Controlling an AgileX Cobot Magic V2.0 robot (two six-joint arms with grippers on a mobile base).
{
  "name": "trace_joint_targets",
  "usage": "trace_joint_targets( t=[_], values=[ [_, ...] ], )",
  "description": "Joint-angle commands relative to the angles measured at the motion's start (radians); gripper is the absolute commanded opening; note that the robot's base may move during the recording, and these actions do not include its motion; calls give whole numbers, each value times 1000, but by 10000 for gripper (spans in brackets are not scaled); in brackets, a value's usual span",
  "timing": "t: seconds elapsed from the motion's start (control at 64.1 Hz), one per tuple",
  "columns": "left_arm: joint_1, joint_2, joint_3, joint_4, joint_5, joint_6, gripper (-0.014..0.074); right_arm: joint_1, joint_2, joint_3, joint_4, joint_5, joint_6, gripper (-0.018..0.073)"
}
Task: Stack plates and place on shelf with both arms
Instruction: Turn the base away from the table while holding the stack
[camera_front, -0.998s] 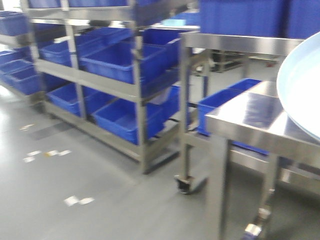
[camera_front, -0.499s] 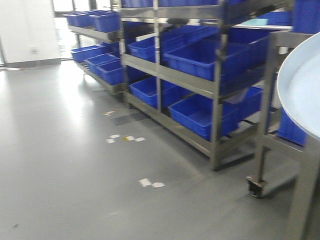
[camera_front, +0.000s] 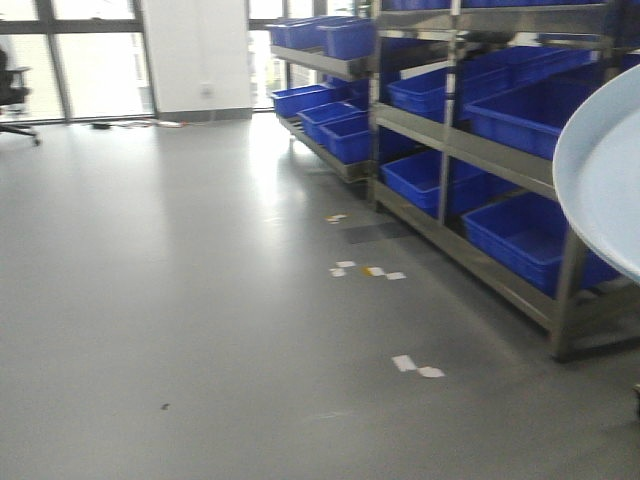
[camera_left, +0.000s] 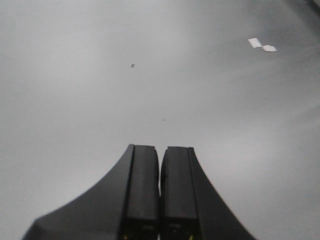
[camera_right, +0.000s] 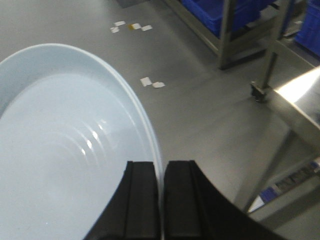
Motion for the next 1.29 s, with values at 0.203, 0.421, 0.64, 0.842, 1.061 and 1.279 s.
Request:
trace_joint_targets(
  t=[0.203, 0.421, 0.64, 0.842, 1.061, 1.279],
  values=[
    [2, -7, -27, 0, -72, -5, 87, -5, -1, -31, -4, -88, 2, 57],
    [2, -7, -27, 0, -72, -5, 87, -5, -1, -31, -4, -88, 2, 57],
    [2, -7, -27, 0, -72, -5, 87, -5, -1, -31, -4, -88, 2, 57],
    [2, -7, -27, 0, -72, -5, 87, -5, -1, -31, -4, -88, 2, 57],
    [2, -7, -27, 0, -72, -5, 87, -5, -1, -31, -4, -88, 2, 57],
    [2, -7, -27, 0, -72, -5, 87, -5, -1, -31, -4, -88, 2, 57]
  ],
)
